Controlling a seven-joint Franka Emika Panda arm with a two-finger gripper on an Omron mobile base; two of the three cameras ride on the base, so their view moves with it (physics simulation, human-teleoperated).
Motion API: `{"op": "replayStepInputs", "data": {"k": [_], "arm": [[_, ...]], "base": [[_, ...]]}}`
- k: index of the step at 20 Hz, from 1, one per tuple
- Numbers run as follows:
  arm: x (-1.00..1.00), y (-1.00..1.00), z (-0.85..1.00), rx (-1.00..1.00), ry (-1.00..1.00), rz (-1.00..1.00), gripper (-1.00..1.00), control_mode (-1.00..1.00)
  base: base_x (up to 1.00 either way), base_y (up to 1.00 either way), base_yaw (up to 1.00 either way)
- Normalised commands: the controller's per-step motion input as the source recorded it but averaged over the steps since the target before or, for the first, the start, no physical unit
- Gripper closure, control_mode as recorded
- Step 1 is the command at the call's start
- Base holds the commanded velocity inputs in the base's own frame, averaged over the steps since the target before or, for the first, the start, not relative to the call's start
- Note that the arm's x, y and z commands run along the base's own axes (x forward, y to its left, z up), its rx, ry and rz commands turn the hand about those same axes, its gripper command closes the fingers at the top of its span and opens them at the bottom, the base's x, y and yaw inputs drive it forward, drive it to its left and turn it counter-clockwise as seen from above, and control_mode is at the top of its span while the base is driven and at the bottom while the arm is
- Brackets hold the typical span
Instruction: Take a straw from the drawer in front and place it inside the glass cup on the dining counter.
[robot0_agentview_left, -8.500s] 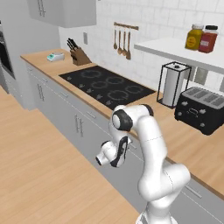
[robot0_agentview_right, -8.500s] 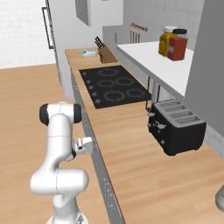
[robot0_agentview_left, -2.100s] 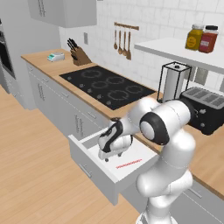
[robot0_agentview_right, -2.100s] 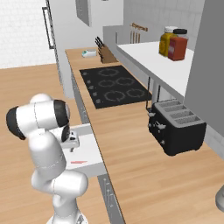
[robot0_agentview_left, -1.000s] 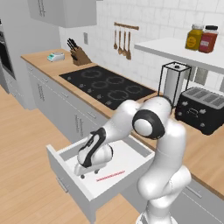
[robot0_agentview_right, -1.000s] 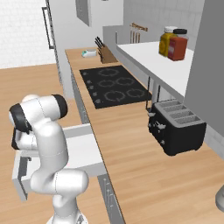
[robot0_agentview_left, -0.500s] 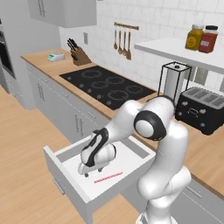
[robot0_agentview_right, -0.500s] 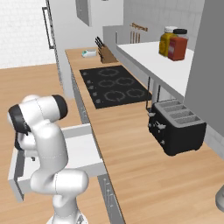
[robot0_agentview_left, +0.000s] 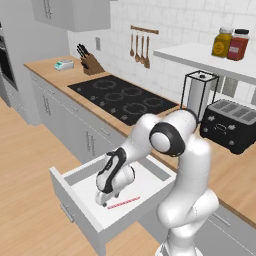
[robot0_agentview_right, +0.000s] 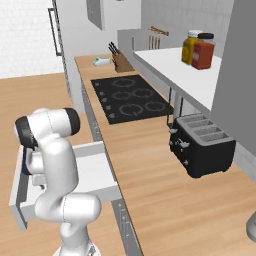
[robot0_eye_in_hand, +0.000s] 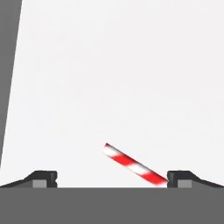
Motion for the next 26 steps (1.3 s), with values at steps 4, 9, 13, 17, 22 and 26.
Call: {"op": "replayStepInputs", "data": {"k": [4,9,13,17,22,26], "arm": [[0.0,0.0,-0.17,-0.07,0.0,0.31,-1.0,-1.0],[0.11,0.0,-0.15,-0.04,0.0,0.27,-1.0,-1.0],[0.21,0.0,-0.26,0.0,0.0,0.2,-1.0,-1.0],[0.19,0.0,-0.33,0.0,0.0,0.14,-1.0,-1.0],[-0.01,0.0,-0.23,0.0,0.0,0.11,-1.0,-1.0],[-0.21,-0.02,-0.12,0.0,-0.01,0.1,-1.0,-1.0]], "base": [[0.0,0.0,0.0],[0.0,0.0,0.0],[0.0,0.0,0.0],[0.0,0.0,0.0],[0.0,0.0,0.0],[0.0,0.0,0.0]]}}
